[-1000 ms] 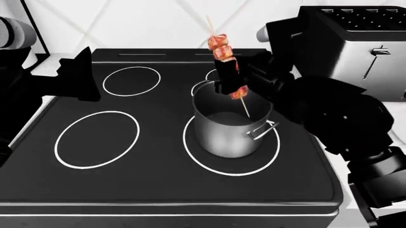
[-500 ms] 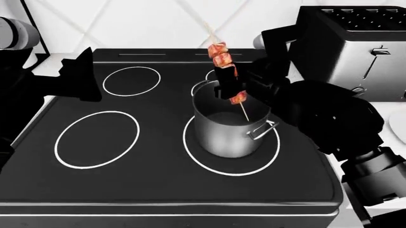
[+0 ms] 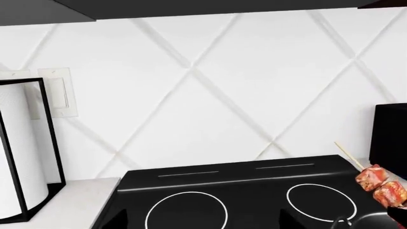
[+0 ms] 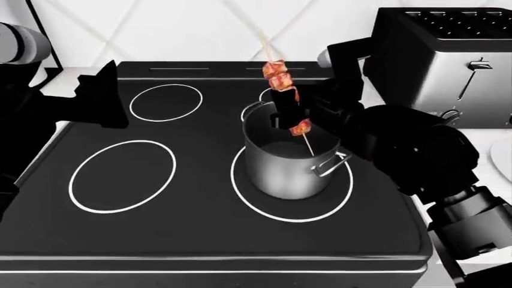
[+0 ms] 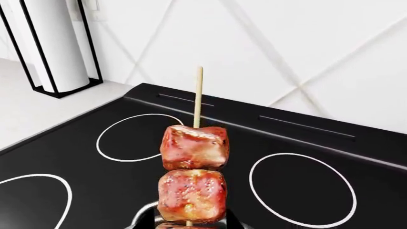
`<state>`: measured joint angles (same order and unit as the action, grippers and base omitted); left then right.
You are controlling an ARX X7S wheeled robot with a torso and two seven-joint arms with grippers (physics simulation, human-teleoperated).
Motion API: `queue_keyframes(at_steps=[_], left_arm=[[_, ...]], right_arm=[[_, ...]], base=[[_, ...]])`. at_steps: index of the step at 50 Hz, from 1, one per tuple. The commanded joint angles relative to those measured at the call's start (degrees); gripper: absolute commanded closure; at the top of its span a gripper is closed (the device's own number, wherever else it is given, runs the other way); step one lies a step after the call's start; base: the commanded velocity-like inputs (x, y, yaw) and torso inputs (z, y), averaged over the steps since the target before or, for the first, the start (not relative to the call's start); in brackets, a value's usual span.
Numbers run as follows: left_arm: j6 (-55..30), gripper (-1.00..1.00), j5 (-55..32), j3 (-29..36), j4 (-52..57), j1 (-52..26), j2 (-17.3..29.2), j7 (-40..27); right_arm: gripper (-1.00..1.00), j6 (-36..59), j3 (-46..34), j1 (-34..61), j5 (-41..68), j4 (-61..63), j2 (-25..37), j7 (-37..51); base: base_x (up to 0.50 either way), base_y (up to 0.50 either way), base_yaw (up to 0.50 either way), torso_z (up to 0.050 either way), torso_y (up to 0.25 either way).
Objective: Frozen meat rests on a plate on the counter. Retrieve the meat and place it in a pot on a burner. Then turn the burner on.
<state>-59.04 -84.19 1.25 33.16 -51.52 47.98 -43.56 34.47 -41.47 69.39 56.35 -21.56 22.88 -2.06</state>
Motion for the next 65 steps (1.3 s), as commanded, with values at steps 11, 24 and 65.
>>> queue_keyframes(at_steps=[11,24,65], left_arm=[[-0.08,-1.0,0.07,0.91,-0.06,-0.69,-0.08,-0.3],[-0.1,-1.0,-1.39,0.66,0.64,-1.12,0.46,-1.36],[0.47,-1.0,-3.07,2.23,1.68,-2.48,-0.15,-1.29]], right_arm=[[-1.0,-0.84,0.26,1.02,-1.22,-1.37,-0.2,-1.0],[-1.0,0.02,0.96,0.99,-0.22,1.47,0.9,0.5],[-1.0,4.03,13.02,-2.1,10.01,32.94,11.88,27.56]], base=[[0.0,0.0,0.0,0.0,0.001],[0.0,0.0,0.0,0.0,0.0],[0.0,0.0,0.0,0.0,0.0]])
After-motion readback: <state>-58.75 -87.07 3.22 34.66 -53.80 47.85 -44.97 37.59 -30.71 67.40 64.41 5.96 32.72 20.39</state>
